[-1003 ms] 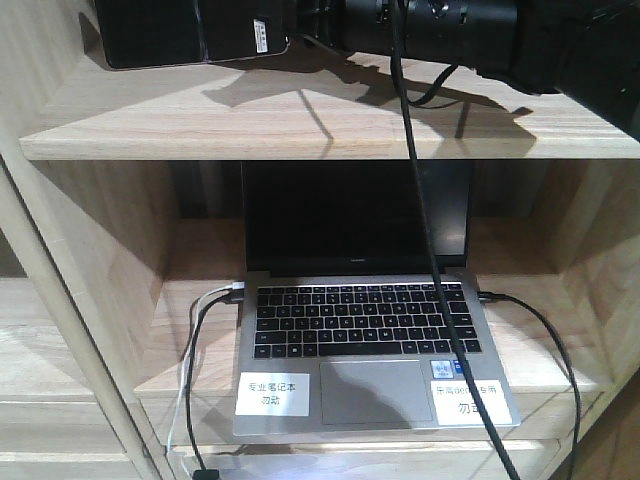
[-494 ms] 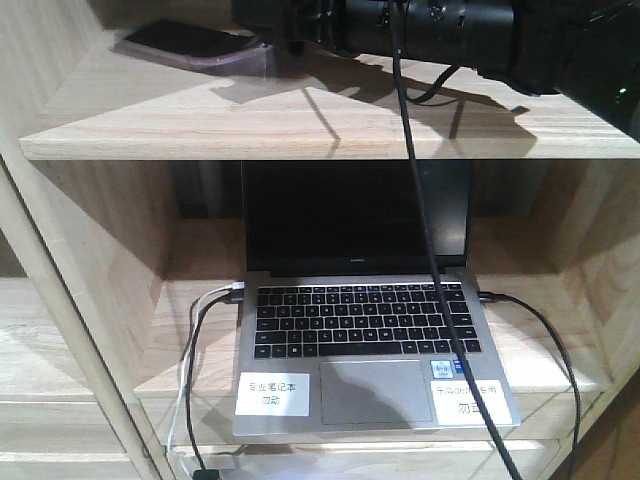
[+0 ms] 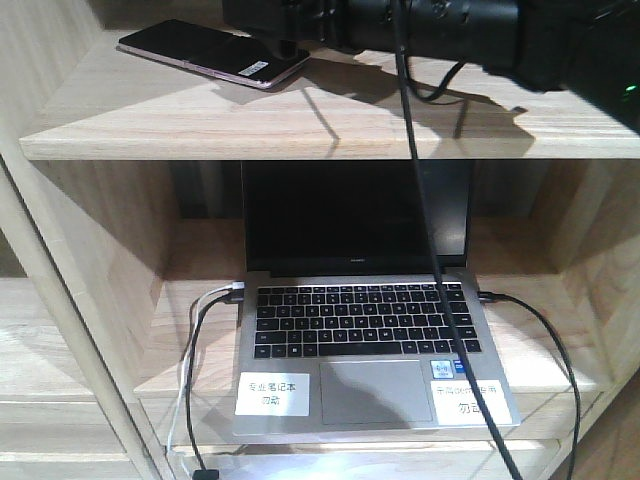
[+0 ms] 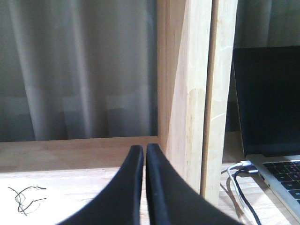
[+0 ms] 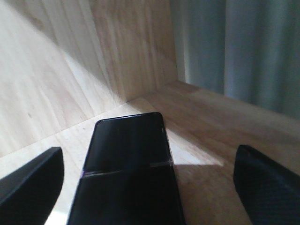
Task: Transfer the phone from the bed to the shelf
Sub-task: 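Raise the right gripper and lower the phone onto the upper shelf, then open the right gripper and withdraw it from the phone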
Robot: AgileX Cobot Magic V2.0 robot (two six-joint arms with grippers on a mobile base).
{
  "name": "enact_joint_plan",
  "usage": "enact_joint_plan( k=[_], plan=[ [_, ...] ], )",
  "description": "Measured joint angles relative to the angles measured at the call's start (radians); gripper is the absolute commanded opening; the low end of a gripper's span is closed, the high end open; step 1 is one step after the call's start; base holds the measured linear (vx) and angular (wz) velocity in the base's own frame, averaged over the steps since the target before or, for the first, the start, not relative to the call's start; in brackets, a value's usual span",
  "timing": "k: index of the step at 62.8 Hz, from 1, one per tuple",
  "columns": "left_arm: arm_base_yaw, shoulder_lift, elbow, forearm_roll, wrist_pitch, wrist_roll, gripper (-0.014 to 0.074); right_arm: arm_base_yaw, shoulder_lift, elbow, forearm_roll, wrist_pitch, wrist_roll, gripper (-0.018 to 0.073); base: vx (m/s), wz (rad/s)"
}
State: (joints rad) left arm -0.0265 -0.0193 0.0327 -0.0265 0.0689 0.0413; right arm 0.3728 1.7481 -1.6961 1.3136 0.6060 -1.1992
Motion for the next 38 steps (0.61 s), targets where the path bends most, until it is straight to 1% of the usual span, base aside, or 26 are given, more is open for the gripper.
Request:
enact_joint_plan(
  k=[4, 11, 15, 18, 23, 24, 32, 38],
  plan=[
    [0.000, 0.000, 0.000, 0.000, 0.000, 0.000, 0.0001, 0.000, -0.016, 0.000, -0.016, 0.000, 0.001, 0.0557, 0.00, 0.00],
    [0.000, 0.000, 0.000, 0.000, 0.000, 0.000, 0.0001, 0.000, -0.047, 0.000, -0.052, 0.005, 0.018, 0.0407, 0.00, 0.00],
    [0.000, 0.000, 0.000, 0.000, 0.000, 0.000, 0.0001, 0.000, -0.071, 0.000, -0.078, 0.014, 0.039, 0.0292, 0.00, 0.00],
    [0.000, 0.000, 0.000, 0.000, 0.000, 0.000, 0.0001, 0.000, -0.087, 0.000, -0.101, 0.024, 0.059, 0.0179, 0.00, 0.00],
    [0.000, 0.000, 0.000, 0.000, 0.000, 0.000, 0.0001, 0.000, -0.110, 0.000, -0.143, 0.041, 0.094, 0.0032, 0.00, 0.00],
    [0.000, 0.000, 0.000, 0.000, 0.000, 0.000, 0.0001, 0.000, -0.114, 0.000, -0.151, 0.047, 0.101, -0.0011, 0.00, 0.00],
    [0.000, 0.000, 0.000, 0.000, 0.000, 0.000, 0.0001, 0.000, -0.151, 0.000, -0.230, 0.082, 0.162, -0.0006, 0.00, 0.00],
    [0.000, 0.000, 0.000, 0.000, 0.000, 0.000, 0.0001, 0.000, -0.187, 0.015, -0.270, 0.085, 0.199, -0.0005, 0.00, 0.00]
  ],
)
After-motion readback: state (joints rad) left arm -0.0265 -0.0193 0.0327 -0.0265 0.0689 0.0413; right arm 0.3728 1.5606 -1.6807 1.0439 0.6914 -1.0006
